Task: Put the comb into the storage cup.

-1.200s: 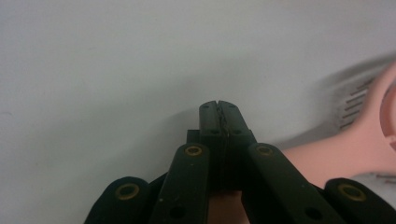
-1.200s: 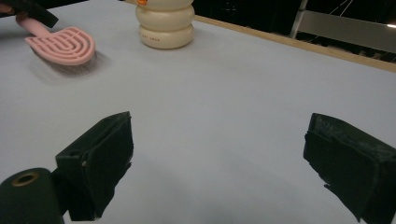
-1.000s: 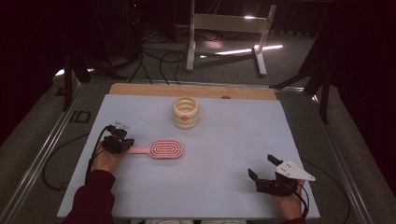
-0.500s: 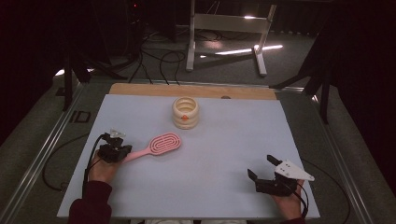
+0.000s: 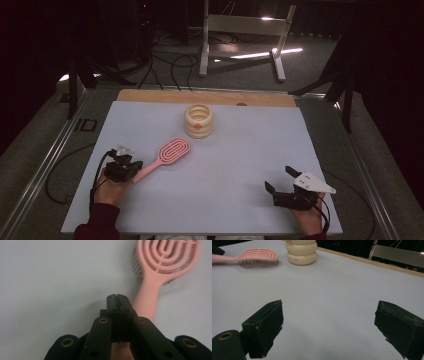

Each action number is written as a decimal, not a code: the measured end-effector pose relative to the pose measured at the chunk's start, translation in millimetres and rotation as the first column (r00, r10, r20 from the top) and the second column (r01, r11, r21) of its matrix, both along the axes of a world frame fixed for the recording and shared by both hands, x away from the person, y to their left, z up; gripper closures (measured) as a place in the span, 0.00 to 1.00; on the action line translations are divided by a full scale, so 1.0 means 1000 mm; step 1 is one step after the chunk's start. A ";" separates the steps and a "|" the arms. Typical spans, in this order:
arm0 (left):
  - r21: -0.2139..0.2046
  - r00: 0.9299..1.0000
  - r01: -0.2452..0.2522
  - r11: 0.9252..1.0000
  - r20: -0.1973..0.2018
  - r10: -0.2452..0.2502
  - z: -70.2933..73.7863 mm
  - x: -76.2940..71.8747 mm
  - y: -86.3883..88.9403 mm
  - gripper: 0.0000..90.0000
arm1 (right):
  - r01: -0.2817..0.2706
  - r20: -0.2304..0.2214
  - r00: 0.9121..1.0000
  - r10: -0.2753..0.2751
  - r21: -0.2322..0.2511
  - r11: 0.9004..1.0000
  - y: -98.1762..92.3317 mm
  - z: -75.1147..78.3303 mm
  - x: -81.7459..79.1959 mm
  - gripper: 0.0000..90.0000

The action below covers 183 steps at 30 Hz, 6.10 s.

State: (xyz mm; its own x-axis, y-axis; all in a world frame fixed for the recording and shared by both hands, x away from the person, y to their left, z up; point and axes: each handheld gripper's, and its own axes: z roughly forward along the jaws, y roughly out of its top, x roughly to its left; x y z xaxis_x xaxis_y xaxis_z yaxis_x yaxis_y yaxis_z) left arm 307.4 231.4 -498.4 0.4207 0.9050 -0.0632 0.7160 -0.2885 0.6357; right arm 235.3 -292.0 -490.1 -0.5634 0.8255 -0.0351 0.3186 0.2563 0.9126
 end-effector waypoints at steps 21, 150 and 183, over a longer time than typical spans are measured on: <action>-0.075 0.990 0.017 0.997 0.139 -0.007 0.014 -0.013 0.001 0.93 | -0.003 0.003 1.000 0.003 0.002 1.000 0.000 0.000 0.000 0.09; 0.128 0.977 0.183 0.975 0.087 -0.195 0.041 0.018 -0.018 0.00 | -0.049 0.053 0.998 0.046 0.068 0.996 0.002 0.004 -0.004 0.09; 0.206 0.969 0.216 0.954 -0.163 -0.184 0.018 0.044 -0.048 0.00 | -0.048 0.047 0.998 0.045 0.063 0.997 0.002 0.003 -0.003 0.09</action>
State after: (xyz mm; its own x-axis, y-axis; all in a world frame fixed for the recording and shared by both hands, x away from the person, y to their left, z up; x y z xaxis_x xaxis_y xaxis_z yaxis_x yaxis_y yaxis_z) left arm 351.8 183.0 -480.8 0.5955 0.8013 0.0568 0.7069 -0.5563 0.4369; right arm 232.0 -290.4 -487.4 -0.6000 0.8000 -0.0092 0.2658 0.2102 0.9408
